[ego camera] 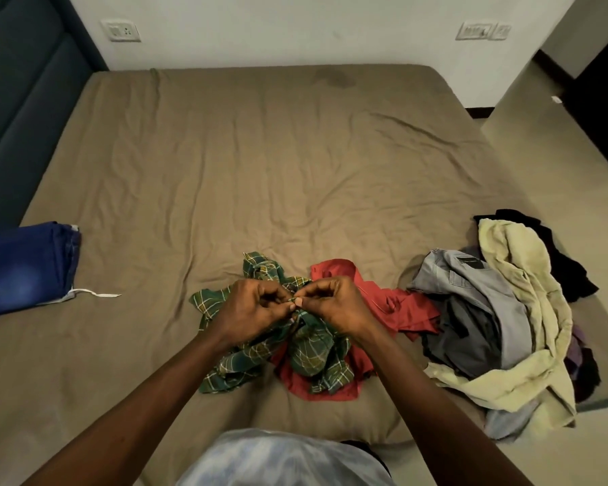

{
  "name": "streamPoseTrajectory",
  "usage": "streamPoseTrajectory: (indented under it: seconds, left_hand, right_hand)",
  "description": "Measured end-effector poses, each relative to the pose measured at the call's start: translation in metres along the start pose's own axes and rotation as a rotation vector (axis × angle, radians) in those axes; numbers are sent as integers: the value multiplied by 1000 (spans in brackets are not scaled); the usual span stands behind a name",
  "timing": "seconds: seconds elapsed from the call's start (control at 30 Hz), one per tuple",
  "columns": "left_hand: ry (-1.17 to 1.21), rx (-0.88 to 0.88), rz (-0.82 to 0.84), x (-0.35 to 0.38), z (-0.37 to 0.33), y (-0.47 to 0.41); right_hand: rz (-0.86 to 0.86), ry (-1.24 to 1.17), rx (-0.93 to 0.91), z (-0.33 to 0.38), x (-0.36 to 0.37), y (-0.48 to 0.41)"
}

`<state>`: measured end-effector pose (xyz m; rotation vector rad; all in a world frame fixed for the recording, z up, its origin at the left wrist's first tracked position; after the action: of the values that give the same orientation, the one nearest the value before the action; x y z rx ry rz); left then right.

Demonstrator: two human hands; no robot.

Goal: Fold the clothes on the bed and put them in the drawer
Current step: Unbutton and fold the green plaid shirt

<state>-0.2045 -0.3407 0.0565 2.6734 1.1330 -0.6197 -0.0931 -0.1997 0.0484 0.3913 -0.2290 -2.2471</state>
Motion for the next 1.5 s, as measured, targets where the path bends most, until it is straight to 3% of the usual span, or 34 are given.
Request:
streamPoseTrajectory:
  seconds: [0.2,0.4,0.5,0.63,0.8,0.97,1.1,1.2,1.3,1.43,1.5]
  left_hand:
    - [46,-80,-268,-6,4,2]
    - [18,0,-263,-5,-4,0]
    - [-12,51,-267,-9,-7,-2]
    - [-18,156,-308,-14,-14,-7]
    - [179,79,-341,-17,-9,-13]
    - [245,13,-403,-17,-5,-15]
    - [467,-253,-331,-7,-4,-15]
    - [313,-386,-177,-5,12,-18]
    - [178,-326,24,-2,23,-16]
    - [46,-194,-121,-8,19,-20]
    - [91,-195,-198,-13,18,-26]
  right_hand:
    - [-111,-236,122,-1,11,2]
    - [-137,-372,231,2,19,2]
    - [-58,-321,230,8,22,0]
    - [-9,-147,52,27,15,-8]
    - [-83,216,-182,36,14,-16]
    - [18,-139,19,29,24,-14]
    - [-24,-364,166,24,31,-20]
    - [-81,-606,336,20,29,-32]
    - [-99,-608,368,17,24,-43]
    - [-60,-480,292,28,27,-45]
    - [-6,-459,249,32,26,-45]
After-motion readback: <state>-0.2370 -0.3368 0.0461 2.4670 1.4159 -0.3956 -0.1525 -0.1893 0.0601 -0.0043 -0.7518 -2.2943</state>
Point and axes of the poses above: each hand's wrist, its own y-axis away from the middle knuckle, its own x-axis out of the palm, z = x × y, the point moved 5 cm from there along -y, towards the middle knuckle, and after that the axes turned 14 degrees about -z, right-handed, at the moved point
